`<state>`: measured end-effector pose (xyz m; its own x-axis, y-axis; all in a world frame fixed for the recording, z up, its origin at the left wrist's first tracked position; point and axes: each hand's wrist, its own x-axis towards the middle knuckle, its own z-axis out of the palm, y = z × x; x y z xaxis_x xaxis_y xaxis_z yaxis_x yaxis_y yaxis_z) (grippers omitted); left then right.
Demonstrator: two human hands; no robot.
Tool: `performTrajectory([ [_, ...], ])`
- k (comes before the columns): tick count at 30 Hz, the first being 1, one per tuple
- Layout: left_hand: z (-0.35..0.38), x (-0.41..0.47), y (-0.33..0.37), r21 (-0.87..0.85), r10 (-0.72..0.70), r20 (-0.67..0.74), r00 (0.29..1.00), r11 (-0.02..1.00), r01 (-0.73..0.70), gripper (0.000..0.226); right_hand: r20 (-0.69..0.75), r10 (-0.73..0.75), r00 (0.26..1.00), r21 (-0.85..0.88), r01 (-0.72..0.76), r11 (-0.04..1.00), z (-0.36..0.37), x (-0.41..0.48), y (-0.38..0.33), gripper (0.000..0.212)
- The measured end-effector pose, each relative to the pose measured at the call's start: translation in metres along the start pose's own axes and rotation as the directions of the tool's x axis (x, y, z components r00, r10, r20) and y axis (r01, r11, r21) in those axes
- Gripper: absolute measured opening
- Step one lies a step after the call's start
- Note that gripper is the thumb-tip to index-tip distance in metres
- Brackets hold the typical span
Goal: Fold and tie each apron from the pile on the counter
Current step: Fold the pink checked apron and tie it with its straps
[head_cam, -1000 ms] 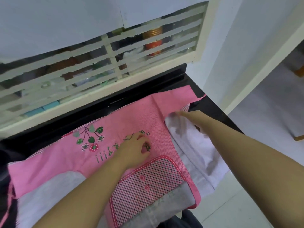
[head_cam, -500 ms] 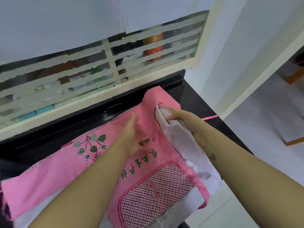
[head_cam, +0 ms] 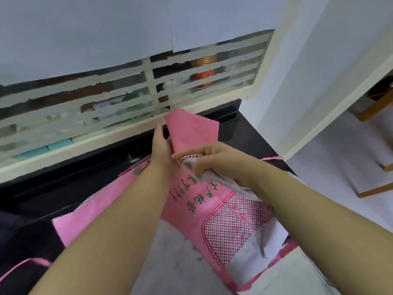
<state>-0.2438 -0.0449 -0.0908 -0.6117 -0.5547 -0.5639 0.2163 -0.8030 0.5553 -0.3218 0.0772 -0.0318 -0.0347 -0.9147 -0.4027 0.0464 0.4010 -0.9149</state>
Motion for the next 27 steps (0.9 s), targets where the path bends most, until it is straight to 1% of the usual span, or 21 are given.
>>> performTrajectory([
  [2, -0.041, -0.013, 0.011, -0.003, 0.012, -0.033, 0.999, 1.000, -0.012, 0.083, 0.111, 0.029, 0.993, -0.069, -0.022, 0.997, 0.036, 0.006, 0.009, 0.033],
  [3, -0.063, -0.020, 0.015, -0.013, 0.001, -0.051, 0.999, 1.000, -0.002, 0.083, 0.130, 0.043, 0.991, -0.178, -0.019, 0.984, 0.053, 0.009, 0.016, 0.035],
  [4, -0.087, -0.026, 0.018, -0.035, -0.009, -0.074, 0.997, 0.999, 0.006, 0.081, 0.136, 0.049, 0.989, -0.354, 0.002, 0.935, 0.069, 0.014, 0.026, 0.037],
  [5, -0.110, -0.033, 0.020, -0.034, -0.016, -0.125, 0.992, 0.999, 0.011, 0.077, 0.161, 0.043, 0.986, -0.517, 0.047, 0.854, 0.086, 0.018, 0.036, 0.038],
  [7, -0.147, -0.053, 0.021, 0.042, -0.029, -0.170, 0.985, 0.998, 0.036, 0.077, 0.255, 0.058, 0.965, -0.698, 0.142, 0.702, 0.119, 0.024, 0.055, 0.038],
  [8, -0.156, -0.062, 0.020, 0.088, -0.037, -0.151, 0.988, 0.995, 0.050, 0.078, 0.288, 0.091, 0.953, -0.751, 0.166, 0.639, 0.131, 0.026, 0.064, 0.038],
  [9, -0.166, -0.071, 0.019, 0.144, -0.046, -0.149, 0.988, 0.987, 0.068, 0.076, 0.315, 0.121, 0.941, -0.782, 0.185, 0.595, 0.144, 0.025, 0.072, 0.037],
  [10, -0.166, -0.078, 0.018, 0.211, -0.060, -0.166, 0.984, 0.973, 0.095, 0.073, 0.322, 0.138, 0.936, -0.794, 0.189, 0.577, 0.149, 0.025, 0.077, 0.035],
  [11, -0.172, -0.080, 0.015, 0.290, -0.040, -0.237, 0.971, 0.951, 0.110, 0.068, 0.332, 0.149, 0.932, -0.790, 0.188, 0.584, 0.156, 0.024, 0.081, 0.033],
  [13, -0.175, -0.087, 0.013, 0.383, 0.023, -0.317, 0.948, 0.918, 0.106, 0.061, 0.345, 0.147, 0.927, -0.761, 0.185, 0.621, 0.163, 0.022, 0.083, 0.032],
  [14, -0.178, -0.088, 0.012, 0.404, 0.058, -0.329, 0.942, 0.911, 0.085, 0.072, 0.345, 0.149, 0.927, -0.751, 0.177, 0.636, 0.164, 0.022, 0.082, 0.032],
  [15, -0.182, -0.087, 0.011, 0.440, 0.096, -0.344, 0.934, 0.895, 0.070, 0.090, 0.343, 0.158, 0.926, -0.742, 0.164, 0.650, 0.165, 0.022, 0.081, 0.032],
  [16, -0.183, -0.088, 0.010, 0.530, 0.150, -0.332, 0.931, 0.846, 0.052, 0.105, 0.336, 0.171, 0.926, -0.739, 0.146, 0.658, 0.165, 0.021, 0.080, 0.033],
  [17, -0.182, -0.090, 0.011, 0.667, 0.218, -0.295, 0.930, 0.744, 0.038, 0.110, 0.327, 0.190, 0.926, -0.743, 0.128, 0.657, 0.165, 0.022, 0.080, 0.034],
  [19, -0.179, -0.090, 0.008, 0.909, 0.349, -0.164, 0.922, 0.417, 0.003, 0.096, 0.305, 0.229, 0.925, -0.774, 0.100, 0.626, 0.164, 0.021, 0.080, 0.034],
  [20, -0.177, -0.088, 0.006, 0.966, 0.368, -0.085, 0.926, 0.258, -0.014, 0.089, 0.292, 0.238, 0.926, -0.803, 0.102, 0.587, 0.162, 0.022, 0.080, 0.032],
  [21, -0.175, -0.090, 0.004, 0.991, 0.338, -0.025, 0.941, 0.132, -0.022, 0.083, 0.270, 0.244, 0.931, -0.846, 0.108, 0.522, 0.162, 0.020, 0.081, 0.032],
  [22, -0.173, -0.090, 0.003, 0.999, 0.302, 0.030, 0.953, 0.020, -0.038, 0.076, 0.246, 0.256, 0.935, -0.896, 0.119, 0.427, 0.159, 0.021, 0.082, 0.036],
  [24, -0.171, -0.088, 0.003, 0.985, 0.208, 0.114, 0.972, -0.152, -0.083, 0.062, 0.191, 0.299, 0.935, -0.972, 0.137, 0.191, 0.155, 0.018, 0.086, 0.049],
  [25, -0.169, -0.086, 0.004, 0.971, 0.185, 0.154, 0.971, -0.211, -0.114, 0.059, 0.168, 0.324, 0.931, -0.985, 0.143, 0.100, 0.152, 0.016, 0.088, 0.054],
  [27, -0.165, -0.082, 0.005, 0.944, 0.194, 0.229, 0.954, -0.283, -0.169, 0.063, 0.128, 0.337, 0.933, -0.991, 0.137, -0.004, 0.151, 0.013, 0.092, 0.061],
])
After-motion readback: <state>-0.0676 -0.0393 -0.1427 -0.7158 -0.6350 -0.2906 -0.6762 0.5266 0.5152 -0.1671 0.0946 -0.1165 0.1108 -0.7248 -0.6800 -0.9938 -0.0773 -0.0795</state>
